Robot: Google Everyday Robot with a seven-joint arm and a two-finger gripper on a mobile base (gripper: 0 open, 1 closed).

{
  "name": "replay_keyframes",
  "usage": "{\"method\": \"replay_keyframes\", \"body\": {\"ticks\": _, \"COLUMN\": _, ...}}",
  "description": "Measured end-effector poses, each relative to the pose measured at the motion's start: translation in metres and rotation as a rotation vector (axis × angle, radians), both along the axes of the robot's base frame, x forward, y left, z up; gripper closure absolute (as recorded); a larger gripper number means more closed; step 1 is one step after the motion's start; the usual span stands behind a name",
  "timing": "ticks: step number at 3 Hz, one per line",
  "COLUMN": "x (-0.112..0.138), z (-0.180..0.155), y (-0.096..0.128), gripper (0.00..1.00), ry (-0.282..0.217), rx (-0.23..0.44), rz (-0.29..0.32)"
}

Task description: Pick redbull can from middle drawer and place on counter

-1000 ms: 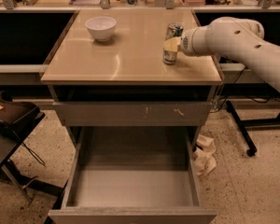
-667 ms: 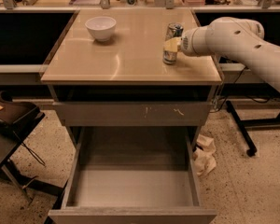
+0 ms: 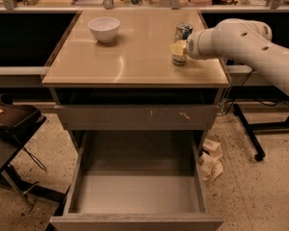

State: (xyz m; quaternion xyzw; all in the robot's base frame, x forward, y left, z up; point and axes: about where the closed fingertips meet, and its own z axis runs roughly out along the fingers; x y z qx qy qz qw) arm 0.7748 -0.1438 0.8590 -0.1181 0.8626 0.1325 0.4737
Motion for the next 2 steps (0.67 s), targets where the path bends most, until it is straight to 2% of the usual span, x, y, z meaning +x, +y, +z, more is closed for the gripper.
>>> {"method": "replay_keyframes", "body": {"ticks": 1, "x": 0.0, "z": 0.0, "y": 0.0, "gripper": 0.0, "ry": 0.0, "rx": 0.0, "rz": 0.0}}
{"method": "replay_keyframes", "body": {"ticks": 2, "x": 0.0, "z": 0.0, "y": 0.0, "gripper": 0.0, "ry": 0.0, "rx": 0.0, "rz": 0.0}}
